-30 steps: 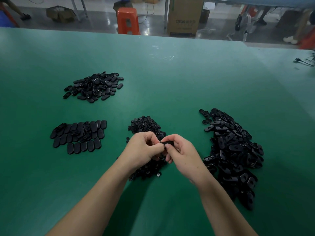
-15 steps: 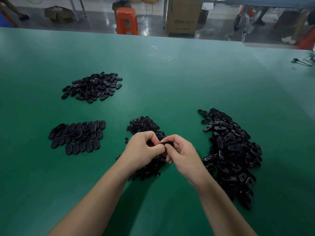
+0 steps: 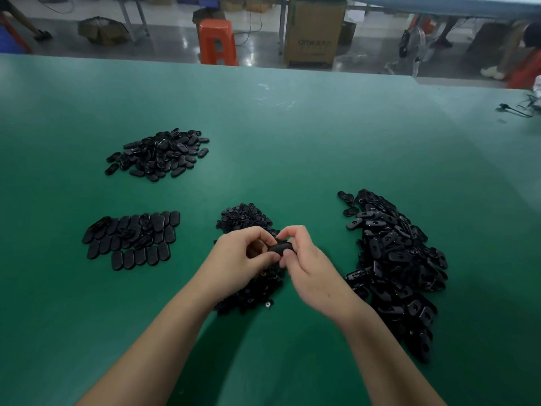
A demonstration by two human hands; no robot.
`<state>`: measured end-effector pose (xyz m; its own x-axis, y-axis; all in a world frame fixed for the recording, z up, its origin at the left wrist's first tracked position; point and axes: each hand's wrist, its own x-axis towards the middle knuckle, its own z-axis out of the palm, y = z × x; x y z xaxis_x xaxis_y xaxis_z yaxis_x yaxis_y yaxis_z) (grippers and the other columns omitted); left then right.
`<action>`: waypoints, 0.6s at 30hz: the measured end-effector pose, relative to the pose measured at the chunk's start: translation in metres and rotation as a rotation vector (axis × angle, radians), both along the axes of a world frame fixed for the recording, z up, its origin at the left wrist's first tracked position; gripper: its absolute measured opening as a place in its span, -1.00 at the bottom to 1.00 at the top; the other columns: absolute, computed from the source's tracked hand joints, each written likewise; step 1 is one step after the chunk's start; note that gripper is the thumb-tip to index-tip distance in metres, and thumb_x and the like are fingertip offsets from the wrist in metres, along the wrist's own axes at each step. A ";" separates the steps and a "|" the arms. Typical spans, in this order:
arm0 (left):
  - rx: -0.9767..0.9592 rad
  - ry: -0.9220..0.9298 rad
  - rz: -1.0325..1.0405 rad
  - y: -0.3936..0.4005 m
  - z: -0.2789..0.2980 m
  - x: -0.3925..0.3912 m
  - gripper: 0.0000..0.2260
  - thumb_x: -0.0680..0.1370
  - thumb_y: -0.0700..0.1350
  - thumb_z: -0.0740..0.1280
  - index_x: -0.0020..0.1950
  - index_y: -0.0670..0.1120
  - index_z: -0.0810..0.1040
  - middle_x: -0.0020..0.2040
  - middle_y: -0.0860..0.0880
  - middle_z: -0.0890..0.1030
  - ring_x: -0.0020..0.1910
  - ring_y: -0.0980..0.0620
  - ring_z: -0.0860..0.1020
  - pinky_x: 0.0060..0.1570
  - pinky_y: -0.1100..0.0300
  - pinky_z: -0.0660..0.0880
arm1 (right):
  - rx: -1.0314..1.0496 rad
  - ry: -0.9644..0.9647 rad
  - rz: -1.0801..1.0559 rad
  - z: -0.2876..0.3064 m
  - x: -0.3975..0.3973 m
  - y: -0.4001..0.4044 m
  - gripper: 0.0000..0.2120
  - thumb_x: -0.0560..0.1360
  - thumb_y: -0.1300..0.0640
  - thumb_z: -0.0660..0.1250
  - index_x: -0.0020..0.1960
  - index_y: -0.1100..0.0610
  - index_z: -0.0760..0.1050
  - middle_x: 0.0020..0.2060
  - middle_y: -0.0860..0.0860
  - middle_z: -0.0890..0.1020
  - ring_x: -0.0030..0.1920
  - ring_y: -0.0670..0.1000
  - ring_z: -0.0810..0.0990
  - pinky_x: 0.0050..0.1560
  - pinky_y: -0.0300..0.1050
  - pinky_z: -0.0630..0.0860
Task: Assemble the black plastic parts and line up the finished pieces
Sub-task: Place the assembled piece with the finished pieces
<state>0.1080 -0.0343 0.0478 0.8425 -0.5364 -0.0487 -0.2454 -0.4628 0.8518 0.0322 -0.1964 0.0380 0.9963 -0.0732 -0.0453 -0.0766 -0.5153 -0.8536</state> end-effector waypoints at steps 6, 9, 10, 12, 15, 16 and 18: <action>0.244 -0.244 0.163 0.022 -0.012 0.010 -0.90 0.50 -0.04 0.47 -0.14 0.15 0.60 -0.23 0.18 0.61 -0.27 0.24 0.54 -0.21 0.22 0.48 | -0.325 -0.009 -0.020 -0.006 0.013 -0.015 -0.69 0.69 -0.03 0.16 0.41 -0.02 0.38 0.22 -0.08 0.58 0.17 -0.09 0.56 0.27 -0.05 0.49; 0.377 -0.286 0.457 0.059 -0.026 0.031 -0.98 0.53 -0.04 0.43 -0.07 0.07 0.63 -0.21 0.19 0.55 -0.30 0.19 0.51 -0.33 0.20 0.37 | -0.719 0.058 -0.150 -0.010 0.029 -0.059 -0.65 0.69 0.01 0.17 0.43 0.08 0.44 0.32 0.00 0.55 0.29 0.00 0.48 0.38 -0.08 0.38; 0.387 -0.269 0.556 0.073 -0.031 0.038 -0.96 0.53 -0.05 0.42 -0.05 0.02 0.64 -0.22 0.16 0.57 -0.30 0.11 0.54 -0.32 0.19 0.37 | -0.835 0.096 -0.170 -0.011 0.034 -0.075 -0.64 0.69 0.02 0.17 0.43 0.09 0.43 0.34 0.02 0.54 0.30 0.03 0.45 0.38 -0.06 0.38; 0.396 -0.232 0.704 0.100 -0.042 0.052 -0.89 0.54 -0.07 0.41 0.01 -0.06 0.66 -0.18 0.04 0.65 -0.19 -0.03 0.58 -0.21 0.15 0.42 | -0.995 0.172 -0.184 -0.013 0.045 -0.100 -0.63 0.68 0.03 0.17 0.45 0.09 0.41 0.37 0.03 0.50 0.30 0.10 0.41 0.35 0.00 0.39; 0.405 -0.195 0.815 0.127 -0.054 0.063 -0.83 0.56 -0.11 0.38 0.10 -0.13 0.67 -0.06 -0.08 0.70 -0.11 -0.08 0.58 -0.12 0.10 0.45 | -1.138 0.283 -0.170 -0.019 0.055 -0.122 -0.66 0.64 0.12 0.20 0.40 0.09 0.43 0.37 0.04 0.49 0.29 0.16 0.36 0.28 0.03 0.35; 0.400 -0.195 0.836 0.131 -0.057 0.063 -0.82 0.57 -0.13 0.37 0.14 -0.13 0.66 -0.05 -0.09 0.70 -0.14 -0.06 0.56 -0.13 0.11 0.44 | -1.182 0.317 -0.153 -0.020 0.057 -0.126 -0.68 0.62 0.14 0.20 0.36 0.08 0.44 0.34 0.04 0.50 0.27 0.16 0.35 0.24 0.02 0.35; 0.367 -0.236 0.828 0.131 -0.060 0.061 -0.80 0.59 -0.14 0.36 0.19 -0.13 0.64 -0.03 -0.09 0.69 -0.22 -0.02 0.54 -0.18 0.12 0.42 | -1.254 0.352 -0.118 -0.024 0.059 -0.130 -0.76 0.59 0.18 0.21 0.24 0.08 0.48 0.21 0.04 0.56 0.21 0.15 0.36 0.16 0.01 0.34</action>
<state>0.1692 0.0965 -0.0125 0.9592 0.2540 0.1244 0.1350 -0.7976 0.5878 0.0912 -0.3266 0.0145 0.9298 -0.3412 -0.1382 -0.2950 -0.9152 0.2746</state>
